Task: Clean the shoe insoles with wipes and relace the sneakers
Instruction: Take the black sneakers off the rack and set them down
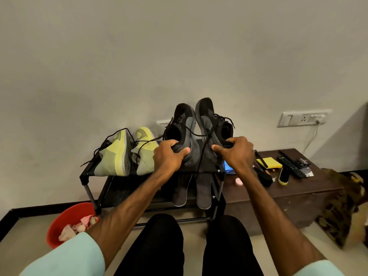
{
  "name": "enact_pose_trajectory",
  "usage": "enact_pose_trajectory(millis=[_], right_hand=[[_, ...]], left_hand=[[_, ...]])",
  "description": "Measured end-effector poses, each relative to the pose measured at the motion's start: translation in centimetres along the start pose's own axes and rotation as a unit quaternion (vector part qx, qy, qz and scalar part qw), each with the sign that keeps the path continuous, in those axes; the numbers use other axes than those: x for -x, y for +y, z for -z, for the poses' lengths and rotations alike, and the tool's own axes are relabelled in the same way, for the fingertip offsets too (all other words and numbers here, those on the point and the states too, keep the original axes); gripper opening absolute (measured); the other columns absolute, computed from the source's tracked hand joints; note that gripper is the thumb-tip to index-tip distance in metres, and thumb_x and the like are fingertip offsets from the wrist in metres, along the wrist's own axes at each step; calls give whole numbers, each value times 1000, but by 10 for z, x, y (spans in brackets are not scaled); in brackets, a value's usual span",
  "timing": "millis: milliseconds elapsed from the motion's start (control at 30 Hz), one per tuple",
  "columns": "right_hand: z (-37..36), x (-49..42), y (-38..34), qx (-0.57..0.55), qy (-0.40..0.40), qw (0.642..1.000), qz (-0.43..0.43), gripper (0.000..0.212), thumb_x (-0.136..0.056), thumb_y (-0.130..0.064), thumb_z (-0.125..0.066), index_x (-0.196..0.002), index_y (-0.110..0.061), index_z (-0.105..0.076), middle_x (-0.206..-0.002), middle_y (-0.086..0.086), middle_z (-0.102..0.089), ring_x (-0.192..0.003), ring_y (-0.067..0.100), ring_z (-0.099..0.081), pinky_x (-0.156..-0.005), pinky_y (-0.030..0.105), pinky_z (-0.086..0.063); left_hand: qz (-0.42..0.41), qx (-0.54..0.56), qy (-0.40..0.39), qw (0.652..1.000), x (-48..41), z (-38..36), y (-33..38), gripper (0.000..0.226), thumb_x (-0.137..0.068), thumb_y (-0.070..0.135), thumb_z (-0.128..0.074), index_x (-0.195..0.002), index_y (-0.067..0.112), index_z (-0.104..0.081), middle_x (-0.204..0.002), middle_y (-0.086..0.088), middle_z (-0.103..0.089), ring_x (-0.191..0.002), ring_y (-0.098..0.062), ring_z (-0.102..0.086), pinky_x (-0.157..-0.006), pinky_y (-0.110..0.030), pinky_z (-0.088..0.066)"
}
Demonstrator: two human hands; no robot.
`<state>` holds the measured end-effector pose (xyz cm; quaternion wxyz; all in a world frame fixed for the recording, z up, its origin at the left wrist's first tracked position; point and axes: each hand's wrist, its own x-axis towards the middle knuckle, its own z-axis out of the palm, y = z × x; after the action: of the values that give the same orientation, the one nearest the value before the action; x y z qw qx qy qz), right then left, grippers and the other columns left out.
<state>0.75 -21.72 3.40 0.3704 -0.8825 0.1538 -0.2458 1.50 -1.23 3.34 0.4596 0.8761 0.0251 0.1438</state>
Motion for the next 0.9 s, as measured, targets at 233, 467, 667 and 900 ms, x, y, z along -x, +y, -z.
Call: enact_pose_trajectory(millis=[233,467,667,900], right_hand=[[47,15,-25,8,34,999,40,35,-81,-43,-83,-101,-14,-78,-77,0,-68,-71,14,-61,-67,27,-48],[110,27,-26,92,92,989,73,34,-81,-42,-82,-102,-15,-78,-93,11,-76,-85,32,-69,-67,26,-40],[146,53,-1,145,89,983,71,37,-78,-48,-84,-86,-14,-73,-77,8,-71,-66,24,-55,-61,29,-43],[156,93,66,207,22,978,6,45,-71,-59,-83,-79,-17,-68,-67,-2,-62,-66,21,-64,-59,37,-56]], left_hand=[[-98,-45,49,993,9,29,31,35,-82,40,-81,-109,20,-73,-99,0,-74,-91,-21,-69,-79,-35,-58],[-168,-73,62,981,35,28,63,33,-84,39,-79,-111,21,-71,-101,-3,-75,-95,-25,-69,-84,-42,-58],[-238,-147,25,960,71,9,98,32,-87,45,-74,-111,25,-68,-99,-6,-73,-95,-30,-67,-78,-39,-54],[-262,-192,-105,940,133,-56,100,31,-93,46,-67,-106,18,-61,-98,-4,-68,-93,-26,-66,-69,-31,-44]])
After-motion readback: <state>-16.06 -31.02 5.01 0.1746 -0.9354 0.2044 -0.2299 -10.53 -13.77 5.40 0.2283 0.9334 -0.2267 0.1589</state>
